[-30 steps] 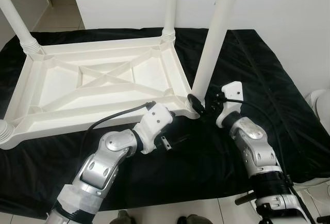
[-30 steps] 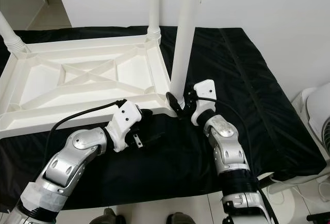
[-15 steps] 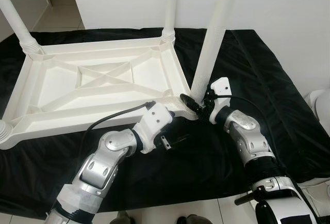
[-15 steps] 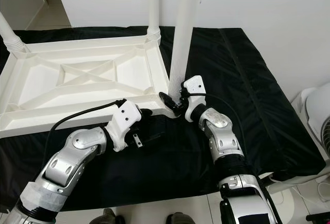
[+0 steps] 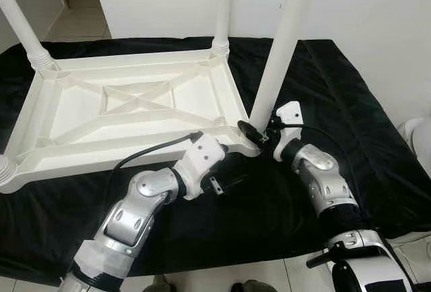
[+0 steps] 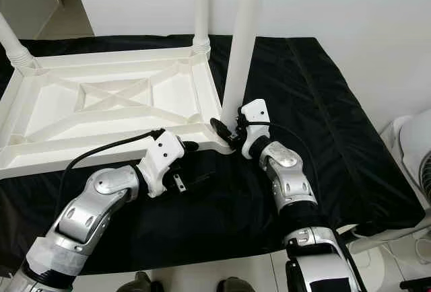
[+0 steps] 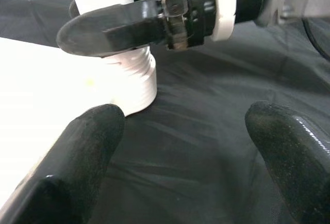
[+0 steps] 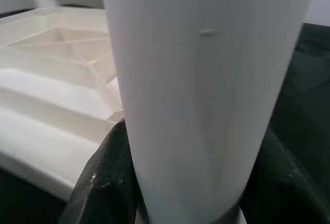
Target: Building children table
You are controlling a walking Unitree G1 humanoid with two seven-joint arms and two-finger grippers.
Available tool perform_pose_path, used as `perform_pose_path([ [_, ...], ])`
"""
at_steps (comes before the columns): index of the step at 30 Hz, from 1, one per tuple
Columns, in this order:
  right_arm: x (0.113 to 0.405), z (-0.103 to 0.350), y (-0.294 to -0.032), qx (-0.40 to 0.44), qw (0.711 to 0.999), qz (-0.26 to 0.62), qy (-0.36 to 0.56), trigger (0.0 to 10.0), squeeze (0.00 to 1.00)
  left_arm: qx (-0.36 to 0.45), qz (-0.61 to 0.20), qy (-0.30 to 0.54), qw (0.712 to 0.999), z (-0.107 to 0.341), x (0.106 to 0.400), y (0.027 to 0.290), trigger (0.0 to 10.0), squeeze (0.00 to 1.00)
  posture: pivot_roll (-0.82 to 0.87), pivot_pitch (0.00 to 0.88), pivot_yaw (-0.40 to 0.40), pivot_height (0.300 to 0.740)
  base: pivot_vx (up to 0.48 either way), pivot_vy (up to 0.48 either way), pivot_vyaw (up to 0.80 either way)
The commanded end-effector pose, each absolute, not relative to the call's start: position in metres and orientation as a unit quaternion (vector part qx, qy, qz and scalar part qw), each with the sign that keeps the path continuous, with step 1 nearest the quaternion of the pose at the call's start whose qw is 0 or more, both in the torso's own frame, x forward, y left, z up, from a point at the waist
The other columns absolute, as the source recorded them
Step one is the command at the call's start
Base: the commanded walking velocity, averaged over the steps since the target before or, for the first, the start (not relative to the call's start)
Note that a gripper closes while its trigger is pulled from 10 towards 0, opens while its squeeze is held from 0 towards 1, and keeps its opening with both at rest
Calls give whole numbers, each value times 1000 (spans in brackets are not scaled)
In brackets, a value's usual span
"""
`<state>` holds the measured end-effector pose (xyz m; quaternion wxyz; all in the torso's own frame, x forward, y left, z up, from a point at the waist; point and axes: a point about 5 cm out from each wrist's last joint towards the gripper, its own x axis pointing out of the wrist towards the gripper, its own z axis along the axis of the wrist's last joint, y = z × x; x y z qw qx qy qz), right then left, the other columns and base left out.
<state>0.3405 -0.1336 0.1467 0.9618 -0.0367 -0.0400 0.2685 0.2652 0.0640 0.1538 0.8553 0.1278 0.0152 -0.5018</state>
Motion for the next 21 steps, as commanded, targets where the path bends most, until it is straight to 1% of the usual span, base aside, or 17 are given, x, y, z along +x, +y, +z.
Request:
perform_pose_path([
  [1,340,138,-136,-27,970,242,-17,10000,0,131,-488,18,863,151,268,64,10000,0,-63,41,0,740,0,0,0],
  [3,339,139,-132,-11,980,198,-17,10000,0,131,-489,19,862,150,267,64,10000,0,-66,32,-1,740,0,0,0],
  [4,339,139,-132,-11,980,198,-17,10000,0,131,-489,19,862,150,267,64,10000,0,-66,32,-1,740,0,0,0],
  [6,338,138,-129,13,990,139,-12,10000,0,131,-489,19,862,150,267,64,10000,0,-67,29,-2,740,0,0,0],
  [7,338,138,-129,13,990,139,-12,10000,0,131,-489,19,862,150,267,64,10000,0,-67,29,-2,740,0,0,0],
  [8,336,138,-127,15,995,96,-12,10000,0,132,-489,19,862,150,267,65,10000,0,-67,29,-2,740,0,0,0],
  [9,336,138,-127,15,995,96,-12,10000,0,132,-489,19,862,150,267,65,10000,0,-67,29,-2,740,0,0,0],
  [11,329,136,-121,22,1000,10,-10,10000,0,132,-490,19,862,149,267,65,10000,0,-64,22,-2,740,0,0,0],
  [12,329,136,-121,22,1000,10,-10,10000,0,132,-490,19,862,149,267,65,10000,0,-64,22,-2,740,0,0,0],
  [13,325,135,-119,25,1000,-16,-11,10000,0,132,-490,19,862,149,267,64,10000,0,-64,22,-2,740,0,0,0],
  [14,322,134,-112,29,999,-15,-11,10000,0,132,-491,19,861,149,267,64,10000,0,-66,21,-2,740,0,0,0],
  [15,322,134,-112,29,999,-15,-11,10000,0,132,-491,19,861,149,267,64,10000,0,-66,21,-2,740,0,0,0],
  [16,320,134,-106,39,999,-4,-8,10000,0,132,-491,19,861,149,267,64,10000,0,-66,21,-2,740,0,0,0],
  [21,317,140,-104,40,999,5,-20,10000,0,132,-493,20,860,148,266,63,10000,0,-69,21,-3,740,0,0,0],
])
